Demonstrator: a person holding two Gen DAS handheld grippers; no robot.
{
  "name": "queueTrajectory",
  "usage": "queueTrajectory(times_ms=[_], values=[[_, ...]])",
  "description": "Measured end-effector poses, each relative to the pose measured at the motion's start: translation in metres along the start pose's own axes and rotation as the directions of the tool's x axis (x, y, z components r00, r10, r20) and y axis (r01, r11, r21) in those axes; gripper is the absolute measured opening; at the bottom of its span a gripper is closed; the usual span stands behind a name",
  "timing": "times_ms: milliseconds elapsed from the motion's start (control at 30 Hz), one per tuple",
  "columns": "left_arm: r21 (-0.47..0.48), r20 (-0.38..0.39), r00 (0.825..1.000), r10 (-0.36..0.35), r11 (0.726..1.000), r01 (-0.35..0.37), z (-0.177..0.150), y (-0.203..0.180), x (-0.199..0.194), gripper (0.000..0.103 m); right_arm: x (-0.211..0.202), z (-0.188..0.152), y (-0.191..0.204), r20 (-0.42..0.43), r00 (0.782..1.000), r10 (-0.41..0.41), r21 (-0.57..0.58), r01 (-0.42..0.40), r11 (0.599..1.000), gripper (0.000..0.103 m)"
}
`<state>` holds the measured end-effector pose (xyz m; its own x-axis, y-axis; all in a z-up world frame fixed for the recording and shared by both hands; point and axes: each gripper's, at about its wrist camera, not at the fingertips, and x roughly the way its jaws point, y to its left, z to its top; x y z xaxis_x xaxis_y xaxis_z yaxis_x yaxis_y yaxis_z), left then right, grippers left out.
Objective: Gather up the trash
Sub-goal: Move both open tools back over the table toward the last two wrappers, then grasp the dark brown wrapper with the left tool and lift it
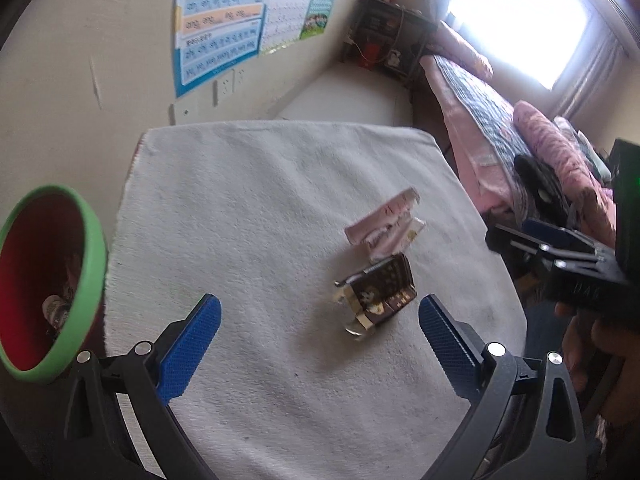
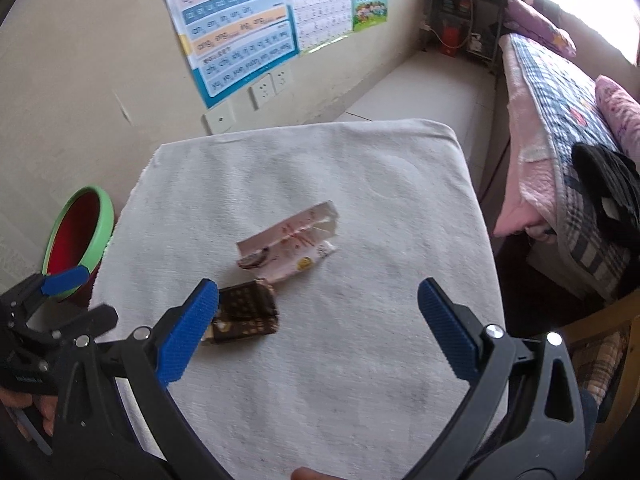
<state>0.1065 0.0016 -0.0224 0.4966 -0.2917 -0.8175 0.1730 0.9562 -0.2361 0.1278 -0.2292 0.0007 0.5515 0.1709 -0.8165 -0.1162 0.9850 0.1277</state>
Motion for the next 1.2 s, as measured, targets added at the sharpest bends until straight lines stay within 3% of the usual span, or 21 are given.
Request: queueTrajectory(times_ms=[400,700,767,833,1000,1200], values=[[0.152,-0.08,0.997,-0.015,0.988,0.027,0.005,-0.039,0.045,0.095,0.021,-0.002,-0.012,-0.044,0.999,0.014,0.035,-0.013,0.999,0.098],[0.208,-0.162,0.986,-0.032,0.976,0.066,0.005,-0.053,0.091,0.09,0.037,-0.001,-0.027,-0.071,0.997,0.003,0.074,0.002,0.997,0.098],[0.223,-0.179,0.983,-0.029,0.972,0.069,0.004,-0.056,0.1,0.087,0.04,-0.002,-0.028,-0.078,0.997,0.002,0.08,0.004,0.997,0.098],[0.256,-0.195,0.981,-0.01,0.965,0.061,0.003,-0.059,0.109,0.079,0.042,-0.003,-0.029,-0.08,0.997,0.002,0.082,0.005,0.997,0.098],[0.295,-0.222,0.975,-0.016,0.952,0.083,0.003,-0.063,0.121,0.079,0.051,-0.006,-0.031,-0.094,0.996,0.012,0.103,-0.002,0.995,0.098],[0.377,-0.217,0.976,0.011,0.923,0.073,0.002,-0.07,0.127,0.061,0.056,-0.007,-0.029,-0.1,0.995,0.02,0.105,-0.01,0.994,0.098]])
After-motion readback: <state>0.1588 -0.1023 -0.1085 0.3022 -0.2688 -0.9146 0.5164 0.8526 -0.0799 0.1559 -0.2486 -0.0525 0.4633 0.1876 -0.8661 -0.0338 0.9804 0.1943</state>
